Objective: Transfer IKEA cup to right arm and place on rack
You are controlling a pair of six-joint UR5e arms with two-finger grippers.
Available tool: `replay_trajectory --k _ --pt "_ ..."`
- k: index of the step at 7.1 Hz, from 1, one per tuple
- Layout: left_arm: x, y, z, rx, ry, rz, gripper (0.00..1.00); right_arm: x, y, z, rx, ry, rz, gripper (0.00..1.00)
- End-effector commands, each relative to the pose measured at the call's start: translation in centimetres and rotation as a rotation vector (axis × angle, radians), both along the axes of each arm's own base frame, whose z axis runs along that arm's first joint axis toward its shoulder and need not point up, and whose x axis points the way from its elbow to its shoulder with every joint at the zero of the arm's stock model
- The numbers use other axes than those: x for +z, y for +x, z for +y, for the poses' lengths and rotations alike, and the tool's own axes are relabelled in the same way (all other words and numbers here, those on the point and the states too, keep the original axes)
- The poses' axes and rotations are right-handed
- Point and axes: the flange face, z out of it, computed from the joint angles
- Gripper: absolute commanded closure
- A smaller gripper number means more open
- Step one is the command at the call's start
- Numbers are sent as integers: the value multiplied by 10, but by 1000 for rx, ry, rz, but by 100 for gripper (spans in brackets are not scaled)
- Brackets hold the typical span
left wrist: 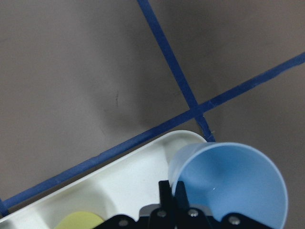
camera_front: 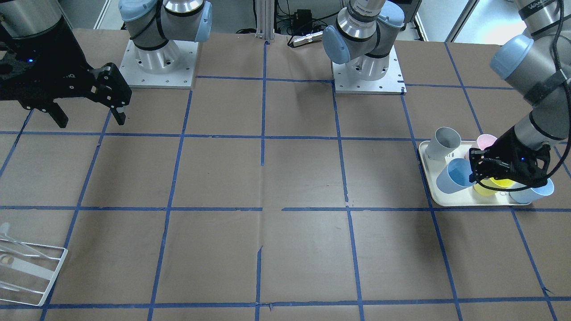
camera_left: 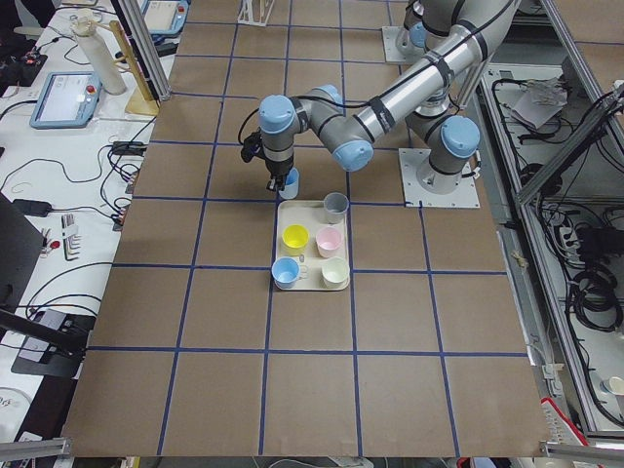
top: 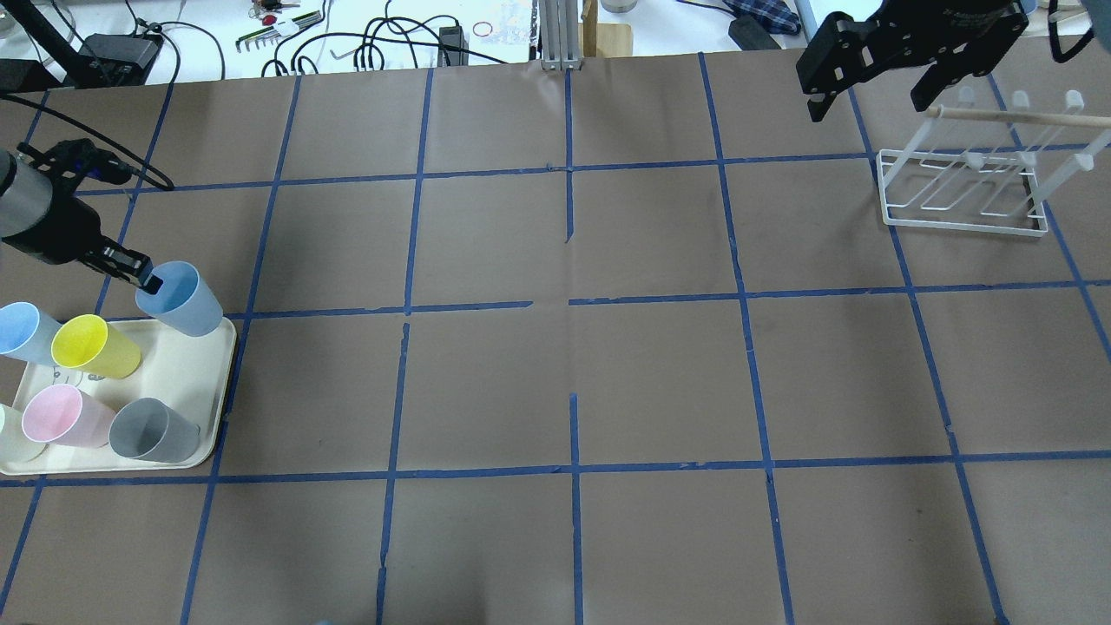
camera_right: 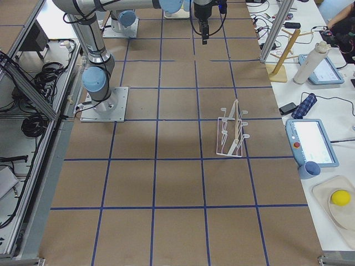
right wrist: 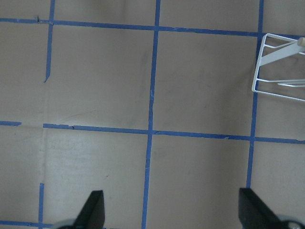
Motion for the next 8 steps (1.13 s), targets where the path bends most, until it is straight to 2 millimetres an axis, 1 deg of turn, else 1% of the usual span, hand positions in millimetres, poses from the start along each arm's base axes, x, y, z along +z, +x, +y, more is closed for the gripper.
replay_trajectory --k 1,2,3,4,5,6,7,8 --pt "66 -79 -4 192 45 106 100 0 0 -1 0 -2 -3 0" --pt "77 -127 -1 302 81 201 100 0 0 -1 0 -2 -3 0" --pt "83 -169 3 403 135 354 100 0 0 -1 0 -2 -1 0" --pt "87 -202 7 468 174 419 100 0 0 -1 1 -2 -1 0" --pt "94 -240 12 504 213 484 100 1 0 0 0 -2 -1 0" --pt "100 -269 16 545 262 572 100 0 0 -1 1 -2 -1 0" --pt "103 -292 16 575 322 683 100 0 -2 -1 4 -2 1 0" --pt "102 -311 15 596 379 757 100 1 -17 -3 -16 -4 1 0"
